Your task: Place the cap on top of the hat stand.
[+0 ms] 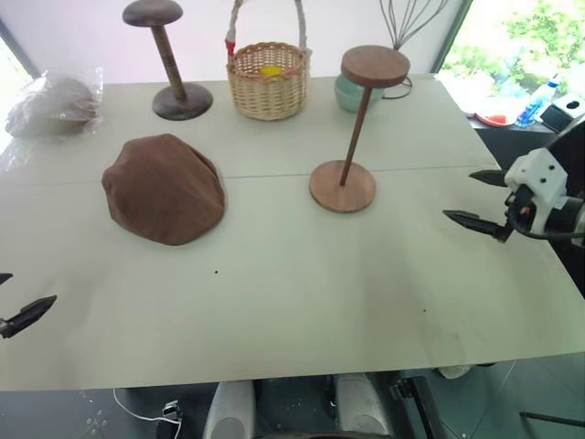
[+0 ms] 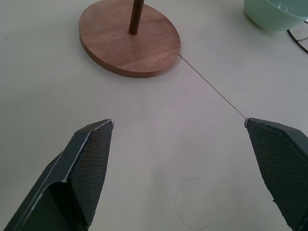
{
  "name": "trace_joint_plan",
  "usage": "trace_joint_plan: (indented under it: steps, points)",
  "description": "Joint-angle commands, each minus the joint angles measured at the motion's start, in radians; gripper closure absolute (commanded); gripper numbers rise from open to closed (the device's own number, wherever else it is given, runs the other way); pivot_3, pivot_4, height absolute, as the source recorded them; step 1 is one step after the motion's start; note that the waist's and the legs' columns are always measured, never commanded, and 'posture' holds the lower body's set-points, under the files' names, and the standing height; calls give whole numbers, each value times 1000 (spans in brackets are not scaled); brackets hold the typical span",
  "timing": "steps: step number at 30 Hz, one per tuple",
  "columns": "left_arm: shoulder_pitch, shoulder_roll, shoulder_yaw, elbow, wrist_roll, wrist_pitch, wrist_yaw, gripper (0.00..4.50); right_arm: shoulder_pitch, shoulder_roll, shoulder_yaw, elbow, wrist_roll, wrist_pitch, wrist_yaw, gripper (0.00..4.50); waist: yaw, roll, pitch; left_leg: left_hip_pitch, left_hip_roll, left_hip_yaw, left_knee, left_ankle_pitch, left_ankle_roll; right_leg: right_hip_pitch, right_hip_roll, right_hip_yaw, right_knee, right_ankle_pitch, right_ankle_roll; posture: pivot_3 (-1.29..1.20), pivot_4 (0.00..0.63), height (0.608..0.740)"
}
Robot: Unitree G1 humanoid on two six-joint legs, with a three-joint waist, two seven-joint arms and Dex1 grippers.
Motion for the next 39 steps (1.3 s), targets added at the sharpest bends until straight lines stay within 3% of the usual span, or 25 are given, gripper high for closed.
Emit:
trace_joint_plan:
  steps: [1, 13, 20, 25, 28, 32, 39]
  points:
    - [0, 1, 41, -22, 1, -7, -5, 0, -22, -8, -18, -5, 7, -8, -7, 22, 0, 0, 0, 0, 0, 0, 0, 0, 0, 1, 0, 0, 0, 0, 0, 0, 150, 728]
    - [-99, 10, 36, -16, -10, 13, 22, 0, -34, -8, -36, -15, 33, 22, -20, 22, -1, 0, 0, 1, 0, 1, 2, 0, 0, 1, 0, 1, 6, 0, 0, 0, 150, 728]
    - [-109, 35, -7, -210, 4, 4, -10, 0, -93, -40, -28, -102, 104, 112, 42, 22, -1, 0, 0, 2, 0, 2, 4, 1, 1, -1, 0, 3, 13, 0, 1, 0, 150, 728]
    - [-232, 68, -112, -350, 64, 17, 90, 0, -124, -84, -29, -286, 240, 266, 131, 22, 2, 0, 0, 3, 1, 3, 4, 1, 1, -1, 1, 3, 15, 0, 1, 0, 150, 728]
    - [-383, 91, -259, -407, 153, 29, 205, 0, -184, -97, -24, -431, 377, 406, 129, 22, 4, 0, 0, 3, 1, 3, 5, 1, 1, 0, 1, 3, 15, 0, 1, 0, 150, 728]
    - [-457, 105, -419, -461, 260, 26, 245, 0, -251, -87, -23, -526, 491, 519, 93, 22, -1, 0, 0, 2, 1, 4, 7, 1, 1, 0, 1, 4, 14, 0, 1, 0, 150, 728]
    - [-511, 115, -642, -487, 414, 0, 240, 0, -267, -85, -16, -583, 526, 562, 43, 22, 3, -1, 0, 2, 2, 5, 8, 1, 1, -1, 1, 4, 15, 1, 2, 0, 150, 728]
